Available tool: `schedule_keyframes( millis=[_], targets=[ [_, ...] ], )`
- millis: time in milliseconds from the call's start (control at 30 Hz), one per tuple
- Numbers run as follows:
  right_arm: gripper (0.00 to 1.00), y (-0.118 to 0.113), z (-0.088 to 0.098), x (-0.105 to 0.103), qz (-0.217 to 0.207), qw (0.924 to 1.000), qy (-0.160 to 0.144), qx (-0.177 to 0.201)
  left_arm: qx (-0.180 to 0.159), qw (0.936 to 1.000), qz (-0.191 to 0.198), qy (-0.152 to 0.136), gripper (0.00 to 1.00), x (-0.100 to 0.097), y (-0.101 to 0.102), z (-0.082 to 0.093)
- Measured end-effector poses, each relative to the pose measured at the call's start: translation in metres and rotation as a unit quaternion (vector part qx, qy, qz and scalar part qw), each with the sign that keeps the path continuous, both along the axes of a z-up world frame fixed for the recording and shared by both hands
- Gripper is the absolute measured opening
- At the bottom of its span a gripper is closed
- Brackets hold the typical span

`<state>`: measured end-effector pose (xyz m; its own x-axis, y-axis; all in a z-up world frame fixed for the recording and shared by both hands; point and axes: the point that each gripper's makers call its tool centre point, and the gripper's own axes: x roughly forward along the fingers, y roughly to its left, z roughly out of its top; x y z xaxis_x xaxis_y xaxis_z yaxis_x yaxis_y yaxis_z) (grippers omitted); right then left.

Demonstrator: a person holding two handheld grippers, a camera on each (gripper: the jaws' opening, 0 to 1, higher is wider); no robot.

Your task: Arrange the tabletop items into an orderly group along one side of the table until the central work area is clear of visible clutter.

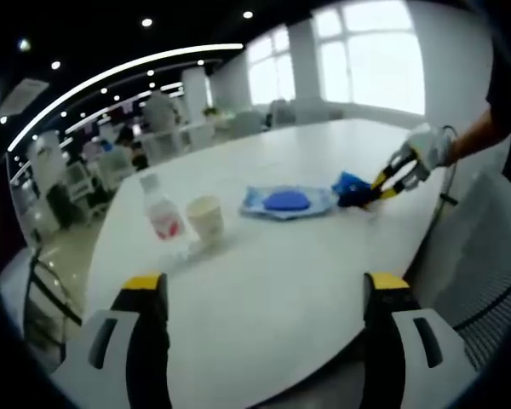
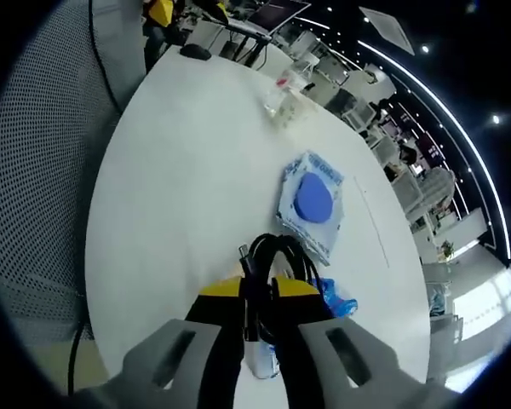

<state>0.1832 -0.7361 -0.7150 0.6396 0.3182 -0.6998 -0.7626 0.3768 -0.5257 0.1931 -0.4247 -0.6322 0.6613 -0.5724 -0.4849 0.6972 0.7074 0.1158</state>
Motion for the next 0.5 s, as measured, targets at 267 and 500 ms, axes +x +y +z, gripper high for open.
schedule_keyframes(
  millis=[267, 500],
  targets=[
    [0.10, -0.004, -0.009, -0.007, -0.010, 0.9998, 0.014, 0.001, 0.003, 1.0000, -0.002, 0.001, 0.92, 0.000, 0.001, -0.001],
    [0.13, -0.002, -0.009, -0.009, -0.034, 0.9986, 0.032, 0.024, 0.006, 1.0000, -0.003, 0.001, 0.92, -0.001, 0.000, -0.001]
  ],
)
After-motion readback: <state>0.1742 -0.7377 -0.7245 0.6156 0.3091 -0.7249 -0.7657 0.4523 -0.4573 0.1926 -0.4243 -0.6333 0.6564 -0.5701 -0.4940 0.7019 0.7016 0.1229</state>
